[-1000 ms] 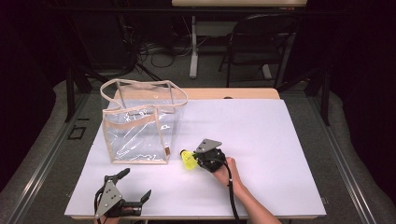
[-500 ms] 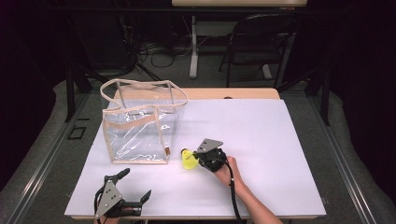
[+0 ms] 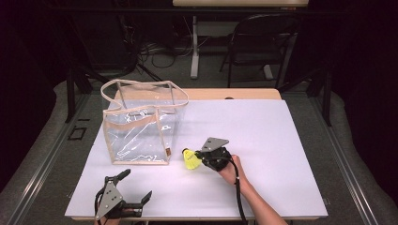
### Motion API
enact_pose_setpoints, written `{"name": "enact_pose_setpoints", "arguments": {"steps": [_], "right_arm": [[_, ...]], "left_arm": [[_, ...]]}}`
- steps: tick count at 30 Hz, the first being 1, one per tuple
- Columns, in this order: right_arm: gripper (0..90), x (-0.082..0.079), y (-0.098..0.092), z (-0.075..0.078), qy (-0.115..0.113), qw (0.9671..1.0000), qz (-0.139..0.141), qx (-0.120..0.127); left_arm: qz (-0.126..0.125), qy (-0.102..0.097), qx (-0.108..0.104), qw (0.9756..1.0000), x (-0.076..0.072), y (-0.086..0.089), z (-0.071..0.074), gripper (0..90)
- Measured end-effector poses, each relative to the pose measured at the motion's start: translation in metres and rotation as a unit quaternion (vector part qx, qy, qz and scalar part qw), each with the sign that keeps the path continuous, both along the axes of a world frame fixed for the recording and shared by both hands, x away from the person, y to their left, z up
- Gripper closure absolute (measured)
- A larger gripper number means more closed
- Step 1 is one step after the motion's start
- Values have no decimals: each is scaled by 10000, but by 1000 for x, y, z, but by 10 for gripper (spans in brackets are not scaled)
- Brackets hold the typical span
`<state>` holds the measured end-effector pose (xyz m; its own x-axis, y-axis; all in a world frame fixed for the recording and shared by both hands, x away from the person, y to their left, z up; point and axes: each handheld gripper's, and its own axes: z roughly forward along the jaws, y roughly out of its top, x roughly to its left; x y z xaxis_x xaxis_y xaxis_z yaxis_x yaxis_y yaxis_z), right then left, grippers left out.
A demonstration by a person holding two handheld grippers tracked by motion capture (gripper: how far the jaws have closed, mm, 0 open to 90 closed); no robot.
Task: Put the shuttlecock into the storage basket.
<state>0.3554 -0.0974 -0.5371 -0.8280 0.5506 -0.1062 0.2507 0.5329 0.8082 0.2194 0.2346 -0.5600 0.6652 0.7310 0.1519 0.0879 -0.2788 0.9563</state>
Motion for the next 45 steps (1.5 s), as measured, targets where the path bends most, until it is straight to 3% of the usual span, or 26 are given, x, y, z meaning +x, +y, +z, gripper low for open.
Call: {"name": "enact_pose_setpoints", "arguments": {"steps": [15,45], "right_arm": [[894,-2,-4,9,-46,9999,90,16],[894,-5,-11,27,-175,9997,1,156]], "left_arm": [[-9,7,-8,10000,0,0,0,0],[-8,22,-30,10000,0,-1,-1,0]]}}
